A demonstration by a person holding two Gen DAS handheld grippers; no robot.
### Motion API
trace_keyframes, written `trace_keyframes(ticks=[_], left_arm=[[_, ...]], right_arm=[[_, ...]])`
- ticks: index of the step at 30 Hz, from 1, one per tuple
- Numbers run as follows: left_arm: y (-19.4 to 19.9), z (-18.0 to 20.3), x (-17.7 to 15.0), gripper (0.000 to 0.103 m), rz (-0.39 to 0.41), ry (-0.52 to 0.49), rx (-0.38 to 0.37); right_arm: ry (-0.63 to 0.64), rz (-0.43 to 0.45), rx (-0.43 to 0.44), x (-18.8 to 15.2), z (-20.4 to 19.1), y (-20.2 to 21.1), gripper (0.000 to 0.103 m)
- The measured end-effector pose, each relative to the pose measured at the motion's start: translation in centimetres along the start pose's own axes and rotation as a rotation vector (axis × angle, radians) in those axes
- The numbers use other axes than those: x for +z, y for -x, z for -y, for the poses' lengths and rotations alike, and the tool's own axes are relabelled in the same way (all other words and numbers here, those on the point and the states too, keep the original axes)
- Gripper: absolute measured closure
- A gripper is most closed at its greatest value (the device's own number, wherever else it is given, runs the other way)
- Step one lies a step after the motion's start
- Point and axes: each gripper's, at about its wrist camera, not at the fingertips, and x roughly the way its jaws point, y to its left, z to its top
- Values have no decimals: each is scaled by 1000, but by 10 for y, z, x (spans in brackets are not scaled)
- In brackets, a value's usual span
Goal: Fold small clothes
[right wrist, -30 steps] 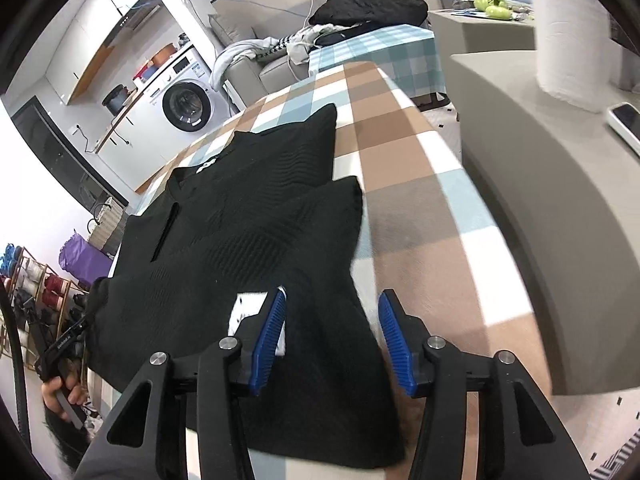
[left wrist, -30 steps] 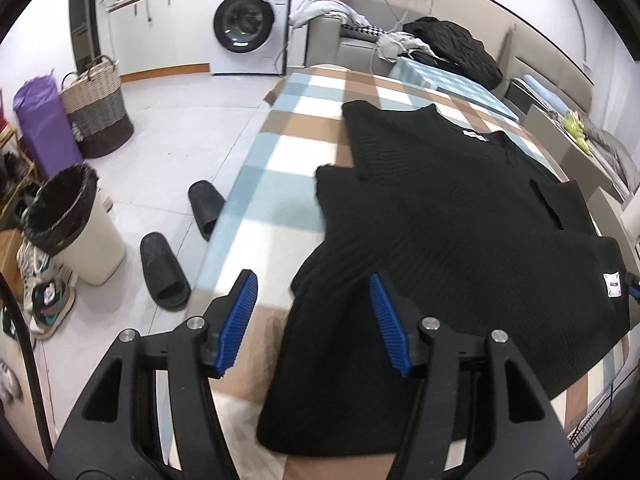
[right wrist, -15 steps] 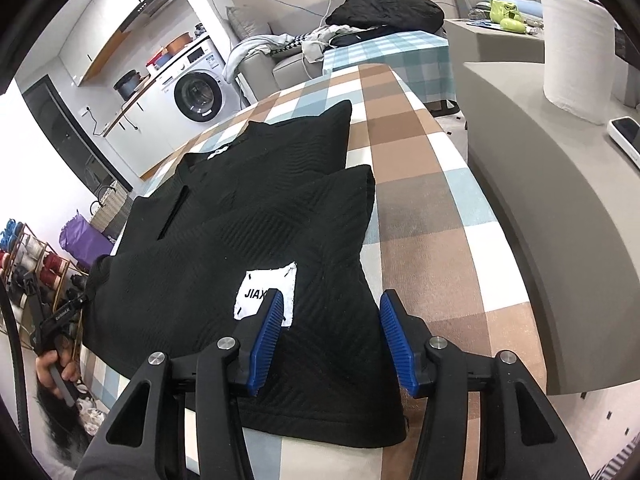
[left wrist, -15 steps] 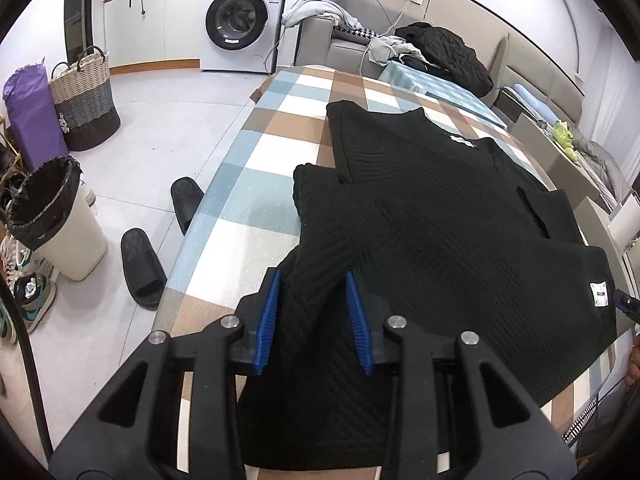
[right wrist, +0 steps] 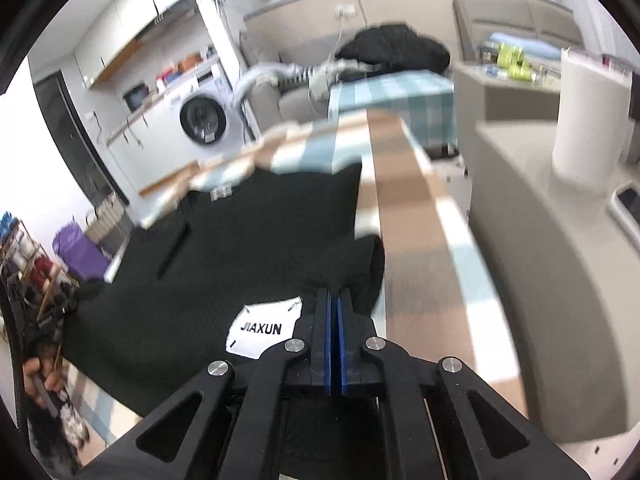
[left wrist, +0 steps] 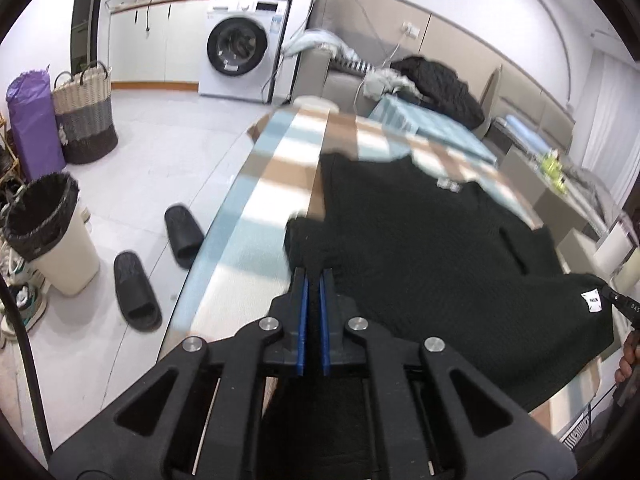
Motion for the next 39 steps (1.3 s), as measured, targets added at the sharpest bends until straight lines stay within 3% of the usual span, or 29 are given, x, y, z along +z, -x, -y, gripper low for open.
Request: trace_keyframes(ticks=[7, 11, 15, 17, 19, 21, 22, 26, 27, 28, 30, 34, 37, 39], left_arm=[[-21, 9, 55, 100, 86, -20, 17], [-61, 4, 69, 100, 17, 3, 39], [-101, 0, 61, 100, -80, -2, 70], [-109, -1, 53, 92, -100, -5, 93], [-108, -2, 48, 65, -114, -17, 125], [-103, -6, 41, 55, -108, -20, 134], [-101, -8, 37, 55, -111, -19, 129], [-95, -17, 22, 57, -138, -6, 106], [-95, -18, 20, 70, -138, -8, 104], [-94, -18, 20, 89, -140, -8, 96], [-88, -16, 21, 98, -131, -1, 64], [-79, -16, 26, 99, -100, -11, 75], [-86, -21, 23, 99, -148, 14, 75], [-85, -20, 21, 97, -159, 12, 70]], right_arm=[[36, 121, -32, 62, -17, -10, 100], [-17, 75, -51, 74, -11, -45, 100], [-86, -12, -82, 63, 3, -80, 100], [-118, -72, -97, 56, 11, -92, 97], [-131, -101, -94, 51, 16, -93, 83], [-135, -108, -73, 43, 20, -85, 74], [-140, -107, -55, 39, 23, -82, 69], [-139, -155, 2, 23, 31, -80, 66], [-136, -156, 2, 21, 31, -81, 73], [-135, -150, 10, 20, 29, -81, 84], [-140, -122, 47, 22, 28, -76, 96], [-143, -37, 86, 29, 24, -58, 99], [-162, -85, 13, 28, 29, -70, 99], [-194, -152, -25, 25, 35, -82, 88]])
